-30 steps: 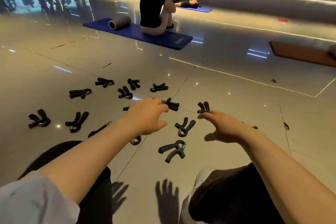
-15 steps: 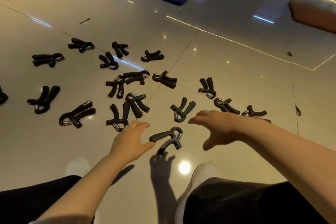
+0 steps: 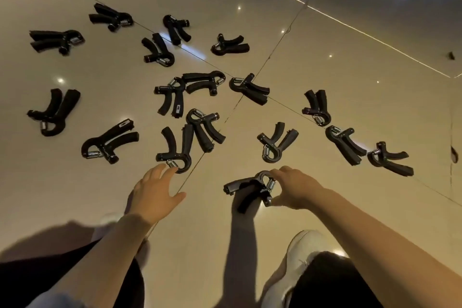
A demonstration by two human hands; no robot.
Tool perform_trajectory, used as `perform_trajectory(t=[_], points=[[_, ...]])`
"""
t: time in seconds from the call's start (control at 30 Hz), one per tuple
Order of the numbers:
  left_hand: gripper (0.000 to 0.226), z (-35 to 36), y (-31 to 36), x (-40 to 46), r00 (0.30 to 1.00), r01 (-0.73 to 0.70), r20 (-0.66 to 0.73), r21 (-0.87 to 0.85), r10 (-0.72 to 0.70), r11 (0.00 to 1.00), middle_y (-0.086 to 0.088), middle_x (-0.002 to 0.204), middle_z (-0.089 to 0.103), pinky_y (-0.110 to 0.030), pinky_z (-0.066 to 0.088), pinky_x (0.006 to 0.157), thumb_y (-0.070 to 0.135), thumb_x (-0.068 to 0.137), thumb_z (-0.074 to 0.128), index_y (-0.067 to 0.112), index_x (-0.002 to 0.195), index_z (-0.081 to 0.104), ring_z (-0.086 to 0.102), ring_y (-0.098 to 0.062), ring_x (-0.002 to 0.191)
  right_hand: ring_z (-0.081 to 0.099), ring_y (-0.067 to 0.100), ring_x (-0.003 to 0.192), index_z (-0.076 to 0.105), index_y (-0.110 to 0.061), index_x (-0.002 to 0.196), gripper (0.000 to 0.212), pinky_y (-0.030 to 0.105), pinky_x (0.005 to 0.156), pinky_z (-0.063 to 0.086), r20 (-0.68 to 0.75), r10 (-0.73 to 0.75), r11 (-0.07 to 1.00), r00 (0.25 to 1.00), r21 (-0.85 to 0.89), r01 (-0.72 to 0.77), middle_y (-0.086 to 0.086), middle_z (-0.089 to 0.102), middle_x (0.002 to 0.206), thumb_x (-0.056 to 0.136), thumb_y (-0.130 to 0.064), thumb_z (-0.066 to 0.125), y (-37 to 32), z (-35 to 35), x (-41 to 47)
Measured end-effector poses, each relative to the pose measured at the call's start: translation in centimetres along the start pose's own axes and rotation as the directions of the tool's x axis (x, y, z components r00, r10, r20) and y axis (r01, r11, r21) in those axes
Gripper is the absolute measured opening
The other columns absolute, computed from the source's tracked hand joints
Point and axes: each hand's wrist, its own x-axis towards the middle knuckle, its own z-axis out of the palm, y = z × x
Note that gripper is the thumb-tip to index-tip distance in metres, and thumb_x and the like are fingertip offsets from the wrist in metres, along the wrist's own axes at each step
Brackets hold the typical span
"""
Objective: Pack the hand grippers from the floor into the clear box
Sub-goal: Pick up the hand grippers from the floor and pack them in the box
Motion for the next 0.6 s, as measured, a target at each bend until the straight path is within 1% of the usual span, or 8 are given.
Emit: perform_trajectory(t=[0.07, 0.13, 0.2, 0.3, 0.37, 0.43, 0.5, 0.6], points=[[0.063, 0.3, -0.8, 1.4, 1.0, -0.022, 0.003, 0.045, 0.022, 0.999, -0.005, 0.15, 0.028, -0.04, 0.03, 0.107, 0.05, 0.087, 0.05, 0.024, 0.142, 0.035, 0.028, -0.024, 0.137, 0.038, 0.032, 0.126, 0.026, -0.027, 0.143, 0.073, 0.041, 0.097, 0.043, -0.045, 0.051, 0.985, 0.998, 0.165, -0.043, 0.007, 0.029, 0.145, 0.082, -0.041, 0.064, -2.2, 3.1, 2.7], [0.058, 0.9, -1.7, 2.8, 0.997, -0.071, -0.023, 0.036, 0.072, 0.997, -0.016, 0.135, 0.049, -0.046, 0.045, 0.092, 0.048, 0.081, 0.046, 0.015, 0.128, 0.055, 0.05, -0.034, 0.121, 0.023, 0.038, 0.135, 0.016, -0.031, 0.146, 0.078, 0.045, 0.101, 0.04, -0.053, 0.091, 0.972, 0.994, 0.223, -0.078, 0.006, 0.009, 0.154, 0.083, -0.039, 0.061, -4.7, 6.5, 4.5], [0.061, 1.5, -3.1, 4.6, 0.997, -0.076, -0.029, 0.044, 0.078, 0.996, -0.022, 0.125, 0.056, -0.05, 0.05, 0.082, 0.047, 0.075, 0.047, 0.01, 0.121, 0.061, 0.058, -0.039, 0.109, 0.01, 0.042, 0.14, 0.004, -0.033, 0.148, 0.08, 0.049, 0.106, 0.035, -0.027, 0.119, 0.962, 0.993, 0.251, -0.108, 0.004, -0.006, 0.157, 0.088, -0.041, 0.056, -6.6, 8.9, 5.7], [0.067, 2.2, -3.7, 7.1, 0.994, -0.101, -0.015, 0.159, 0.105, 0.982, -0.019, 0.145, 0.038, -0.05, 0.044, 0.093, 0.047, 0.081, 0.053, 0.017, 0.14, 0.042, 0.043, -0.036, 0.128, 0.007, 0.048, 0.139, -0.005, -0.027, 0.15, 0.084, 0.05, 0.11, 0.026, -0.012, 0.166, 0.971, 0.986, 0.173, -0.162, 0.011, -0.013, 0.157, 0.09, -0.041, 0.052, -8.0, 10.9, 6.8], [0.074, 3.2, -3.8, 8.1, 0.997, -0.019, 0.073, 0.072, 0.013, 0.997, -0.014, 0.155, 0.018, -0.046, 0.037, 0.103, 0.049, 0.086, 0.053, 0.022, 0.148, 0.023, 0.027, -0.033, 0.138, 0.005, 0.051, 0.138, -0.009, -0.023, 0.149, 0.087, 0.05, 0.112, 0.021, -0.029, 0.183, 0.977, 0.983, 0.113, -0.179, 0.016, -0.016, 0.155, 0.089, -0.035, 0.053, -8.2, 11.5, 7.1], [0.082, 4.4, -3.7, 8.4, 0.998, -0.019, 0.056, 0.051, 0.016, 0.999, -0.019, 0.152, 0.021, -0.048, 0.038, 0.103, 0.053, 0.08, 0.052, 0.017, 0.148, 0.024, 0.03, -0.038, 0.135, 0.0, 0.051, 0.139, -0.015, -0.022, 0.148, 0.091, 0.049, 0.112, 0.021, -0.006, 0.18, 0.981, 0.984, 0.07, -0.179, 0.017, -0.02, 0.154, 0.089, -0.029, 0.053, -8.2, 11.8, 7.1], [0.087, 5.7, -3.5, 7.7, 0.999, -0.052, 0.015, 0.135, 0.05, 0.99, -0.023, 0.146, 0.032, -0.052, 0.039, 0.101, 0.058, 0.074, 0.05, 0.013, 0.145, 0.03, 0.035, -0.043, 0.13, -0.004, 0.05, 0.139, -0.019, -0.023, 0.147, 0.093, 0.047, 0.111, 0.024, 0.019, 0.172, 0.983, 0.985, 0.062, -0.173, 0.017, -0.023, 0.154, 0.089, -0.028, 0.054, -8.1, 12.0, 7.0], [0.091, 6.5, -2.0, 5.8, 0.999, -0.048, 0.037, 0.242, 0.04, 0.969, -0.015, 0.148, 0.032, -0.049, 0.036, 0.103, 0.064, 0.079, 0.052, 0.017, 0.149, 0.018, 0.031, -0.036, 0.133, -0.005, 0.049, 0.14, -0.018, -0.025, 0.148, 0.094, 0.046, 0.109, 0.029, 0.028, 0.161, 0.984, 0.986, 0.072, -0.163, 0.014, -0.024, 0.154, 0.089, -0.028, 0.056, -7.9, 11.7, 6.8]])
